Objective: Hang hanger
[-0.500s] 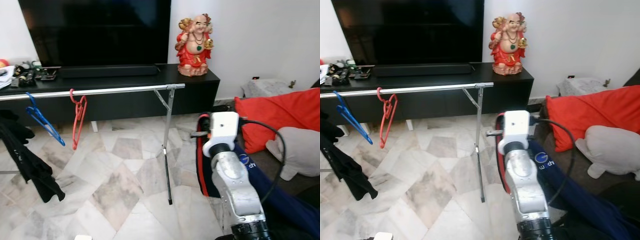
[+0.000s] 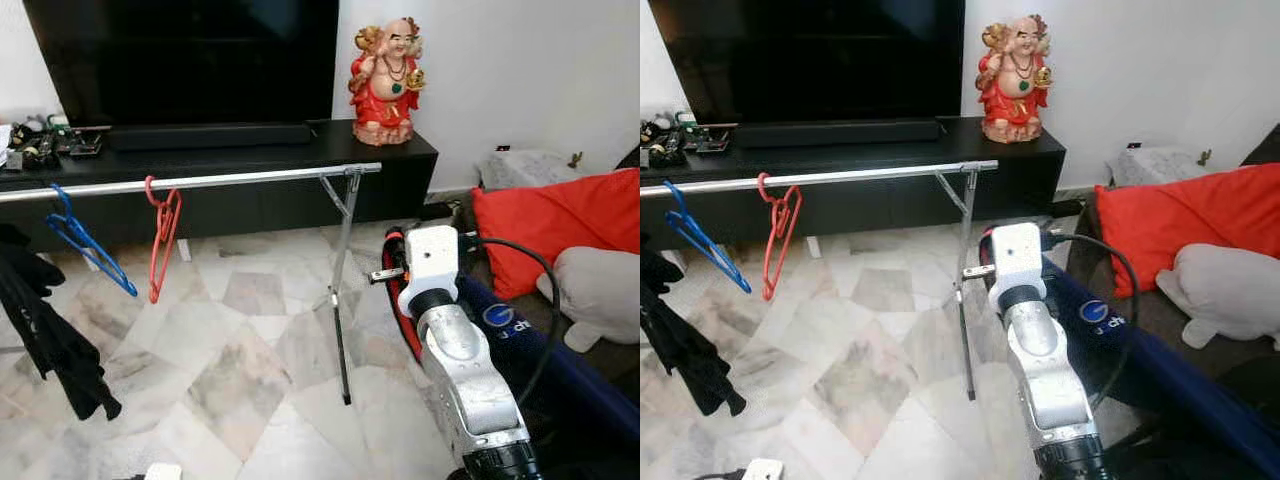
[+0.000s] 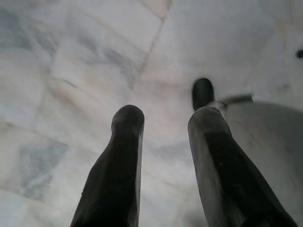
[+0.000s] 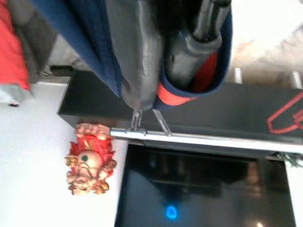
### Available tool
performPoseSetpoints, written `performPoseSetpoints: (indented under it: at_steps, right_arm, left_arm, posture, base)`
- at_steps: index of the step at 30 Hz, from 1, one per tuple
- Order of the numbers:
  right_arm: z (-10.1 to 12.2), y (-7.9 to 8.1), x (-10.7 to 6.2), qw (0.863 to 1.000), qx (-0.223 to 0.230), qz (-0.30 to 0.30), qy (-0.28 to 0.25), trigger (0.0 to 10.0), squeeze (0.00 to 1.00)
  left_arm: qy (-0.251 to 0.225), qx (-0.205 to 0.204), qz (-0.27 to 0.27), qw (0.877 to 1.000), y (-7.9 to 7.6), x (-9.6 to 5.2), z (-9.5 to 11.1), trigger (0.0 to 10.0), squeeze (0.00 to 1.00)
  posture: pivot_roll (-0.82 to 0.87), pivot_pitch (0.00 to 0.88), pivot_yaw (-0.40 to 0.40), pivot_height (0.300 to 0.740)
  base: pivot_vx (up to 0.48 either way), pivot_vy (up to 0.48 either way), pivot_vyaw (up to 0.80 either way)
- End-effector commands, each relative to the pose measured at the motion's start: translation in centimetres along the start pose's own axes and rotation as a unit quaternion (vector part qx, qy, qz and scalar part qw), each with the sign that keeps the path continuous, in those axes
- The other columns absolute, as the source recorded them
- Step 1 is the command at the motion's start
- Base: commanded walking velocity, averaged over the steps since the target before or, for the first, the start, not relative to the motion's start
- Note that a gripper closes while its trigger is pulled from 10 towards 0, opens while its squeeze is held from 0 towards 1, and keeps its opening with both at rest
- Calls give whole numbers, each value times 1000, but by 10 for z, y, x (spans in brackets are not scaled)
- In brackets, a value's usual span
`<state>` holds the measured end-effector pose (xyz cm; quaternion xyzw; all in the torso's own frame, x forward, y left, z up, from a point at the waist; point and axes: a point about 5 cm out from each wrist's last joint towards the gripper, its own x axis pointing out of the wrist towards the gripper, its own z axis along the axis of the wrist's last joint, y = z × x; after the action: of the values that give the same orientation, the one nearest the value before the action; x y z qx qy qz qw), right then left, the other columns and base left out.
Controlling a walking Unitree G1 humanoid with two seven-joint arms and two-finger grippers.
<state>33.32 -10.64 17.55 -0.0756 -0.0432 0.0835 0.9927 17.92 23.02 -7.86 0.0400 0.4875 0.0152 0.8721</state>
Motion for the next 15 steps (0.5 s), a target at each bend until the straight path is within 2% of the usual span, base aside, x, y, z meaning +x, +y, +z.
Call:
performPoseSetpoints:
  at_steps: [1, 10, 15]
  right_arm:
    - [7, 1, 2, 1000, -3, 7, -16, 10000, 0]
    - [17, 6, 3, 998, -8, 35, -50, 10000, 0]
    - [28, 12, 3, 995, 4, 59, -81, 10000, 0]
  left_arm:
    - [8, -6, -5, 1000, -3, 0, -5, 10000, 0]
    - [8, -7, -5, 1000, -3, 0, -4, 10000, 0]
    - [8, -6, -5, 1000, -3, 0, -4, 10000, 0]
  posture:
    - [83, 0, 0, 740]
    - [83, 0, 0, 740]
    - [83, 0, 1, 740]
  base:
    - [0, 337, 800]
    - [0, 334, 636]
    - [0, 335, 0]
